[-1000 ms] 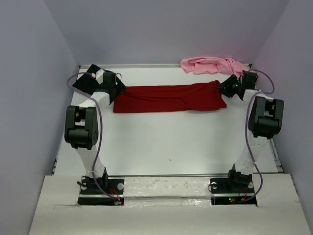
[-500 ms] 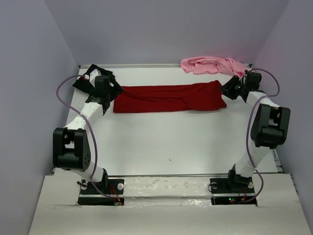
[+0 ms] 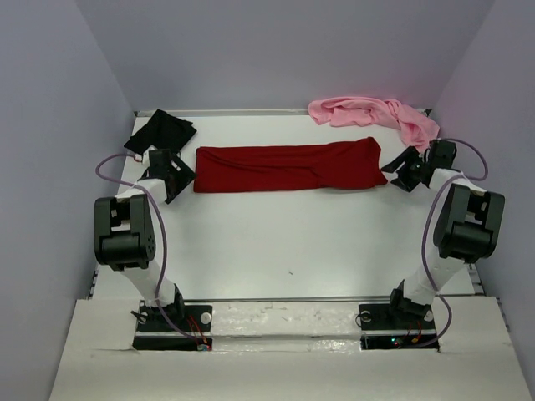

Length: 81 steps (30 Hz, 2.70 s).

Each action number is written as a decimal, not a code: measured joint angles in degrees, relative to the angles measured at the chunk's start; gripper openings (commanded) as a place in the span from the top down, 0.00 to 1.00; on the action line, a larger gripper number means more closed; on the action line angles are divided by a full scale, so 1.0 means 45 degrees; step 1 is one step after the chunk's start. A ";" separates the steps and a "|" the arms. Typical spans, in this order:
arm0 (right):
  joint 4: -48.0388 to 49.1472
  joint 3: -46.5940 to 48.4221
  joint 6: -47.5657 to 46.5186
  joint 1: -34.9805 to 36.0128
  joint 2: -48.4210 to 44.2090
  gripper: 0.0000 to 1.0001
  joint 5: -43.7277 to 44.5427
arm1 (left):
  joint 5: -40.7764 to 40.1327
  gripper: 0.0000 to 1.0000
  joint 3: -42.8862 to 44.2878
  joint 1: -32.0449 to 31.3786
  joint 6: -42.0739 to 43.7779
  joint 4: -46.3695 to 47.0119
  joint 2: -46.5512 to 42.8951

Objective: Fold and stack the t-shirts
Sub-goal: Fold the tshirt

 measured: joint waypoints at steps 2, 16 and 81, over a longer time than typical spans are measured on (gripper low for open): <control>-0.0005 -0.0053 0.0000 -0.0194 -0.0189 0.34 0.0136 | 0.0296 0.11 0.0000 0.0379 0.0024 0.0180 0.0374; 0.0189 -0.0170 0.0117 -0.0223 0.0204 0.34 0.0350 | 0.1559 0.15 0.0000 0.0393 0.0063 0.1428 0.0894; -0.0559 -0.2302 -0.0495 0.0447 -0.0845 0.98 0.1574 | 0.0665 1.00 -0.1059 -0.1409 0.0257 -0.0738 -0.0714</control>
